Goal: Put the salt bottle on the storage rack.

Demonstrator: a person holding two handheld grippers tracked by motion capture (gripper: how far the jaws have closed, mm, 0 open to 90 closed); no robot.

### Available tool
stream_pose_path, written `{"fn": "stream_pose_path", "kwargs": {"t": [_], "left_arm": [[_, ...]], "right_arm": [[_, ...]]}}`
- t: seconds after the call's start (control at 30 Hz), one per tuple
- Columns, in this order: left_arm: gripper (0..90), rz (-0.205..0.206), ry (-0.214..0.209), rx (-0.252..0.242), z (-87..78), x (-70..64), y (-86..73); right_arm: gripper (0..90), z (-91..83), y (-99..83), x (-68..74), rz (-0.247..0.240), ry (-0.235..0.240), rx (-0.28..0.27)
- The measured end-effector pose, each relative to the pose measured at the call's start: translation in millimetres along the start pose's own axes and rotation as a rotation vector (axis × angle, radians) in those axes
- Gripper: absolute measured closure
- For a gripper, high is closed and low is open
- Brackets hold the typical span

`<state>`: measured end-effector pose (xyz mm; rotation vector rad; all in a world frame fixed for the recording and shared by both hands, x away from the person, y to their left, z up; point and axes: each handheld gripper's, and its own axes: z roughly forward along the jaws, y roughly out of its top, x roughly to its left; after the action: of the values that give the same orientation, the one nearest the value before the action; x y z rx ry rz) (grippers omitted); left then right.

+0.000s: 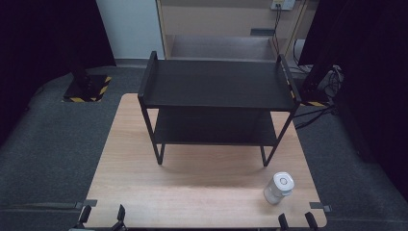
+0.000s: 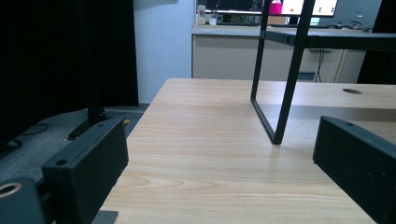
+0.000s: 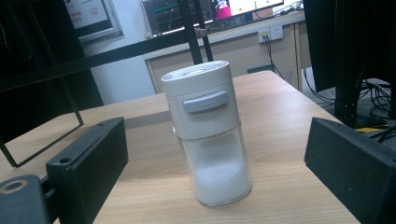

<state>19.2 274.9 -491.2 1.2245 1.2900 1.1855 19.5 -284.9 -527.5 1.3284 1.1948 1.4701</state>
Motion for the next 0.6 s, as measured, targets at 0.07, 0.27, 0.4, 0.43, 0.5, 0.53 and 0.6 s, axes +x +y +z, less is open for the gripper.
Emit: {"fn": "stream_pose_path", "kwargs": {"t": [0.07,0.27,0.4,0.43,0.5,0.53,0.6], "left_arm": [[2.4,-0.001,0.0,0.0,-0.3,0.2,-0.1],[2.5,0.0,-0.006,0.001,0.4,-0.2,0.2],[2.5,0.001,-0.012,0.004,1.4,-0.4,0.3],[2.5,0.0,-0.013,0.005,1.6,-0.3,0.3],[2.5,0.0,-0.014,0.006,2.2,-0.2,0.3],[2.5,0.0,-0.014,0.006,2.2,-0.2,0.3],[2.5,-0.003,-0.017,0.005,2.7,0.1,0.3]], "right_arm": [[6.1,-1.3,0.1,0.2,0.0,-0.001,0.0],[5.4,-1.8,0.9,1.0,-0.006,-0.01,0.001],[5.1,0.0,1.4,1.6,-0.011,-0.016,0.001],[5.1,0.6,2.0,1.7,-0.012,-0.014,0.005],[5.1,2.2,3.1,2.6,-0.02,-0.016,0.011],[5.1,2.2,3.1,2.6,-0.02,-0.016,0.011],[5.1,5.0,5.2,4.3,-0.04,-0.015,0.019]]}}
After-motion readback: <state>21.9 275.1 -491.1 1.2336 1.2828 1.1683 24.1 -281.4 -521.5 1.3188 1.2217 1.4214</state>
